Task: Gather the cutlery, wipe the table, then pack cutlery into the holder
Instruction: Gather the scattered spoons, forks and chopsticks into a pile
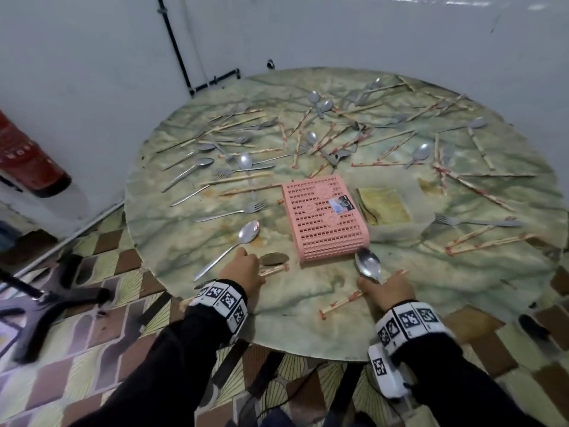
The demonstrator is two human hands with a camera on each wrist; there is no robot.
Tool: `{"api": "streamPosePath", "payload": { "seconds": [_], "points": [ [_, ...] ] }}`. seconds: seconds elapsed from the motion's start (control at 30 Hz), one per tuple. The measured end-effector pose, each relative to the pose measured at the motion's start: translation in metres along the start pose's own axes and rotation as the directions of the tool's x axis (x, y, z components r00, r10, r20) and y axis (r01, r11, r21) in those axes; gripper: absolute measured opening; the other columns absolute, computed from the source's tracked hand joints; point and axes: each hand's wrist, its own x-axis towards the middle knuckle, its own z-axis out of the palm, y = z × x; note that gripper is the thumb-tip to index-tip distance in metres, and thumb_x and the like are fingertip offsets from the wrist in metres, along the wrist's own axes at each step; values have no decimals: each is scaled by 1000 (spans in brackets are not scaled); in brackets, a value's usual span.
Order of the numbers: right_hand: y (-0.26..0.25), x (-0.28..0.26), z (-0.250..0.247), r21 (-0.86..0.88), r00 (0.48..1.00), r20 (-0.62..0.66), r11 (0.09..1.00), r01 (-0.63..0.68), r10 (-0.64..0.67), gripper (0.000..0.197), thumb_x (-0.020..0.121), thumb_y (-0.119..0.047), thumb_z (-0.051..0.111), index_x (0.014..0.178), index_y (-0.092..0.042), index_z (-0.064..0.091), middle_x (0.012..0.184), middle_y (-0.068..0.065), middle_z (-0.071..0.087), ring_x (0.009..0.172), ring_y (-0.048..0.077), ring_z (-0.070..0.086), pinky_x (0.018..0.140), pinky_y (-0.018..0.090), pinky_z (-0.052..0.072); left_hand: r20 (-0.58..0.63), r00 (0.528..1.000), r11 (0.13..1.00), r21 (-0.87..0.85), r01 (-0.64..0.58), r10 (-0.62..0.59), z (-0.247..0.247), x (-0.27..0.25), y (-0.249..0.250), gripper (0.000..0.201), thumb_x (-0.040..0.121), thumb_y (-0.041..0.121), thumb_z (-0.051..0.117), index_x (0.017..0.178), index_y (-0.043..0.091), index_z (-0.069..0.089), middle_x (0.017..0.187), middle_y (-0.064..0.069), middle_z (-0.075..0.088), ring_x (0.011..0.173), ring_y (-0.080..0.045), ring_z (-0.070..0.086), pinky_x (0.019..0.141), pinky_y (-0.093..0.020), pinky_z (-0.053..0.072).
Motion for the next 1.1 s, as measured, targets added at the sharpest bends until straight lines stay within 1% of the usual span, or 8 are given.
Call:
{"api": "streamPosePath", "payload": {
  "seconds": [0.13, 0.37, 0.5, 0.57, 0.7, 0.8, 0.97, 1.1],
  "points": [
    [-10, -1, 3, -139, 999, 14, 990, -35, 38, 38, 88, -24, 58, 109, 7, 58, 111, 26, 63, 101, 34, 61, 71, 30, 41, 15, 1000, 999, 38, -16, 15, -1, 8, -6, 21, 84, 20, 59, 102, 8, 62, 88, -3, 48, 105, -25, 58, 90, -29, 45],
    [-11, 1, 11, -238, 998, 0, 969, -66, 68, 22, 87, -11, 52, 97, 5, 63, 101, 21, 65, 97, 33, 62, 73, 29, 44, -30, 997, 996, 37, -76, 77, 4, 2, -15, 29, 88, 15, 51, 115, 10, 44, 116, -10, 54, 109, -28, 52, 91, -38, 44],
    [1, 14, 3, -46, 995, 5, 994, -99, 99, 23, 89, -12, 48, 90, 7, 61, 95, 26, 62, 98, 38, 61, 80, 35, 46, -136, 988, 962, -271, 28, -67, -12, 8, -24, 27, 95, 19, 39, 119, 6, 41, 108, -18, 61, 92, -33, 58, 78, -35, 43],
    [14, 22, 5, 148, 995, 46, 985, -91, 85, 26, 88, -8, 45, 71, 5, 58, 73, 29, 61, 72, 41, 63, 73, 47, 53, -96, 982, 950, -287, 127, -160, -16, 16, -35, 35, 90, 22, 48, 120, 6, 42, 113, -17, 60, 102, -34, 58, 83, -35, 44],
    [22, 25, 7, 406, 994, -15, 909, -93, 108, 26, 91, -3, 36, 67, 2, 44, 40, 14, 45, 33, 24, 46, 40, 24, 40, -9, 970, 954, -181, 237, -243, -19, 33, -53, 40, 85, 27, 62, 117, 5, 52, 122, -15, 53, 110, -30, 57, 92, -34, 43],
    [23, 22, 5, 490, 989, -91, 870, -56, 115, 24, 89, -14, 52, 67, -5, 49, 58, 16, 49, 52, 24, 44, 50, 28, 37, 27, 974, 971, -85, 225, -223, -24, 40, -56, 30, 84, 20, 64, 108, 4, 59, 115, -15, 60, 105, -31, 60, 89, -35, 46],
    [-21, -7, -2, 597, 974, -222, 783, 175, -49, 10, 84, -9, 61, 74, -11, 62, 58, 4, 47, 49, 14, 41, 32, 9, 30, 117, 980, 982, -74, 171, -162, -27, 45, -65, 22, 87, 19, 55, 104, 6, 59, 110, -13, 62, 102, -29, 61, 85, -33, 47],
    [-96, -42, 25, 664, 949, -70, 696, 276, -309, 16, 91, -8, 53, 78, -9, 62, 55, 2, 47, 32, -1, 40, 33, 11, 32, 118, 990, 982, -163, 94, -75, -41, 53, -85, 23, 95, 21, 43, 108, 4, 51, 118, -17, 58, 109, -31, 56, 88, -33, 42]
  ]
}}
